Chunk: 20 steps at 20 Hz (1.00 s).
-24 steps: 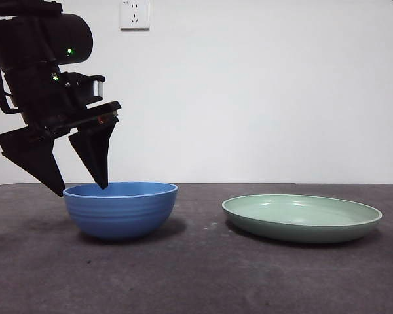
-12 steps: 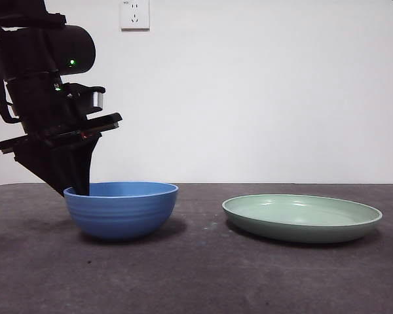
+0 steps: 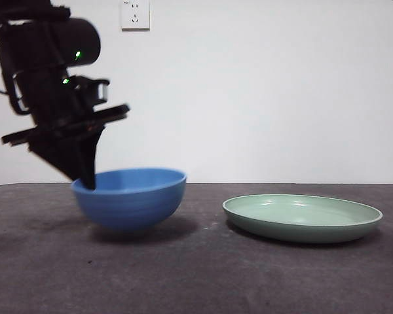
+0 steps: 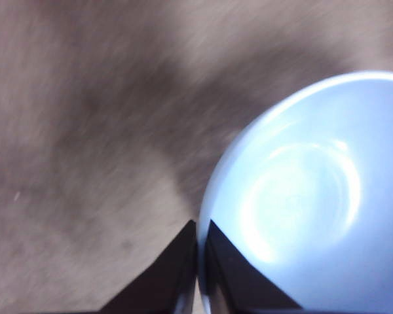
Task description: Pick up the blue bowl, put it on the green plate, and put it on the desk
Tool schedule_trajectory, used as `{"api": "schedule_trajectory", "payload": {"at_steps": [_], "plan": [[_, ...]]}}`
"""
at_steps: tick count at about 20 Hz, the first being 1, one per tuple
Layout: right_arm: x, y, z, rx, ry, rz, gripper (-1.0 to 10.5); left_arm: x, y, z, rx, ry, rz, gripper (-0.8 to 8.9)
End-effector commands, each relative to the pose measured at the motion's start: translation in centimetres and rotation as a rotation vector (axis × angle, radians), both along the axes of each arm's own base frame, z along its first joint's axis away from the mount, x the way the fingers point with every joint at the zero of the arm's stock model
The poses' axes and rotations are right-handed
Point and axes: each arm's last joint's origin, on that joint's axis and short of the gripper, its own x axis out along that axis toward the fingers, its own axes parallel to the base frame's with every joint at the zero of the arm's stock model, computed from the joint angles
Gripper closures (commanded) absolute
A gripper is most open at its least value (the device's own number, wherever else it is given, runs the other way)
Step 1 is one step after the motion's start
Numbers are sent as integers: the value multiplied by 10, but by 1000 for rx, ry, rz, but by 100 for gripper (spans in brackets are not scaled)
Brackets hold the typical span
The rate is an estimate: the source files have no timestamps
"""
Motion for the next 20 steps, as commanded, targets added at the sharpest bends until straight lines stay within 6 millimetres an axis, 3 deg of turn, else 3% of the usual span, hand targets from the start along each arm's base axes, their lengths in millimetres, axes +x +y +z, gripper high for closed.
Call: {"api": "schedule_trajectory", "payload": {"at_steps": [1, 5, 9, 12, 20], "plan": [[2, 1, 6, 8, -15, -5, 522, 3, -17, 34, -64, -90, -23, 804], [2, 1, 6, 9, -11, -9, 523, -1, -51, 68, -149, -190, -105, 804], [2, 0, 6, 13, -4, -19, 522, -1, -81, 77, -210, -237, -145, 804], [1, 0, 6, 15, 1, -22, 523, 9, -107, 67, -205, -212, -181, 804], [-9, -2, 10, 19, -17, -54, 522, 47, -169, 17, -149, -116, -230, 804]]}}
